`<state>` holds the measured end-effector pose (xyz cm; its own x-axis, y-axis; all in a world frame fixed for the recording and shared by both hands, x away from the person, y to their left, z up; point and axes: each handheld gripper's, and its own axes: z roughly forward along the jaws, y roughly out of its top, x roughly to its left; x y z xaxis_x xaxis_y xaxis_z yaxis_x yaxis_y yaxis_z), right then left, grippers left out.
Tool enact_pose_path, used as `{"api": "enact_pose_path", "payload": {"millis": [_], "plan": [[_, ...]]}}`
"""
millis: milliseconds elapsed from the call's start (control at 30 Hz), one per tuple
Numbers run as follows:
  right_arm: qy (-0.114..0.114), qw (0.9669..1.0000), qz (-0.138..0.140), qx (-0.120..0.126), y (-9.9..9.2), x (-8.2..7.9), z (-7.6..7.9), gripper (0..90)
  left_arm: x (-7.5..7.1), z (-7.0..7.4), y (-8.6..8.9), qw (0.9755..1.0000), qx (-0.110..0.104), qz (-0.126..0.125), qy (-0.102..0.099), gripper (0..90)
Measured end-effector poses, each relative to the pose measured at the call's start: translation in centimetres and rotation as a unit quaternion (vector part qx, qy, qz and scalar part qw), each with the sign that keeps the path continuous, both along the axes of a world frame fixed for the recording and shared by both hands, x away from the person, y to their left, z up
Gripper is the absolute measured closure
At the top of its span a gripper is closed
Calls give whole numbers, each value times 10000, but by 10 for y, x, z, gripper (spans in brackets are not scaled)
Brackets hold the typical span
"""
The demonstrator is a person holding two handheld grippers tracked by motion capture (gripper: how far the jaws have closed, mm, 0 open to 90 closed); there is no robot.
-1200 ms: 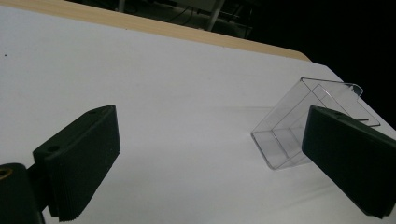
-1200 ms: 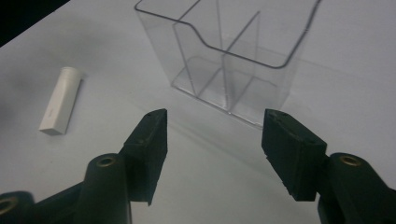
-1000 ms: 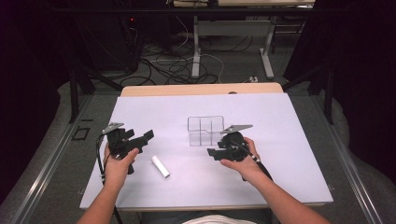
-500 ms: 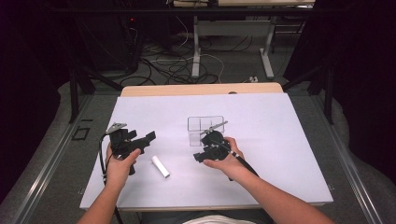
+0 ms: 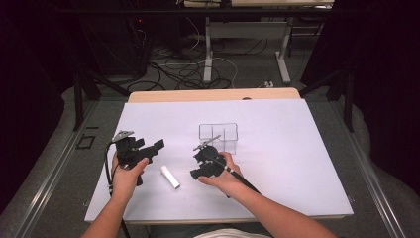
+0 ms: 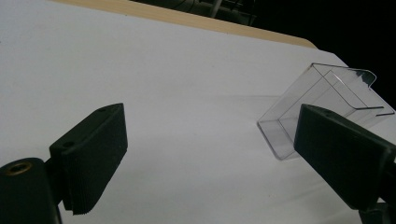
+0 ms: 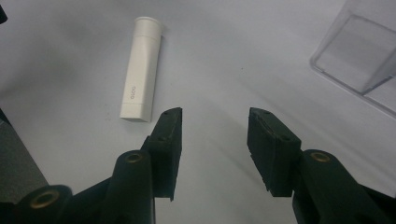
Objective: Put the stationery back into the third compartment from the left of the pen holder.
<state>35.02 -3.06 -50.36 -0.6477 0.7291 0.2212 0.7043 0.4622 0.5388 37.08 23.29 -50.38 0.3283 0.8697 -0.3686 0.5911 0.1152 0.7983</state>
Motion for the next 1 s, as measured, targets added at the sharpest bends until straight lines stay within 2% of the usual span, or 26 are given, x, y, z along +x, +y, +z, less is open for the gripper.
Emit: {"api": "enact_pose_path", "payload": {"millis": [33, 67, 200, 233, 300, 333, 433, 500, 533, 567, 600, 667, 733, 800, 1000], "plan": [[-3, 9999, 88, -61, 1, 0, -2, 550, 0, 0, 1, 10000, -9, -19, 14, 99], [86, 9999, 76, -56, 3, 0, -3, 550, 0, 0, 0, 10000, -35, 39, 32, 100], [178, 9998, 30, -22, 11, -1, -9, 550, 1, -1, 1, 10000, -41, 37, -2, 101], [159, 9998, 147, 6, 12, -1, -10, 550, 1, -1, 1, 10000, -43, 45, 7, 101], [178, 9997, 138, -21, 16, -1, -12, 550, 1, -1, 1, 10000, -31, 56, 39, 101], [269, 9996, 89, 46, 18, -2, -12, 550, 1, -1, 2, 10000, -17, 69, 42, 102], [268, 9995, 120, 81, 23, -3, -14, 550, 2, -2, 2, 10000, -35, 64, 36, 104], [177, 9993, 344, 9, 23, -1, -16, 550, 2, -2, 2, 10000, -20, 69, 43, 104], [263, 9993, 222, 146, 27, -3, -16, 550, 2, -3, 2, 9999, -27, 98, 9, 104], [306, 9993, 171, 149, 29, -3, -16, 551, 2, -2, 2, 10000, -15, 76, 26, 104], [259, 9992, 266, 139, 29, -3, -16, 550, 2, -3, 2, 10000, -9, 74, 28, 104], [309, 9991, 231, 176, 32, -4, -16, 550, 2, -3, 1, 10000, 5, 66, 34, 105], [264, 9989, 345, 159, 35, -3, -17, 550, 2, -3, 1, 10000, 11, 60, 38, 105], [349, 9988, 301, 183, 39, -5, -17, 551, 2, -3, 1, 10000, 8, 64, 39, 106], [317, 9985, 419, 155, 49, -6, -18, 555, 2, -3, 1, 10000, 31, 50, 78, 109]]}}
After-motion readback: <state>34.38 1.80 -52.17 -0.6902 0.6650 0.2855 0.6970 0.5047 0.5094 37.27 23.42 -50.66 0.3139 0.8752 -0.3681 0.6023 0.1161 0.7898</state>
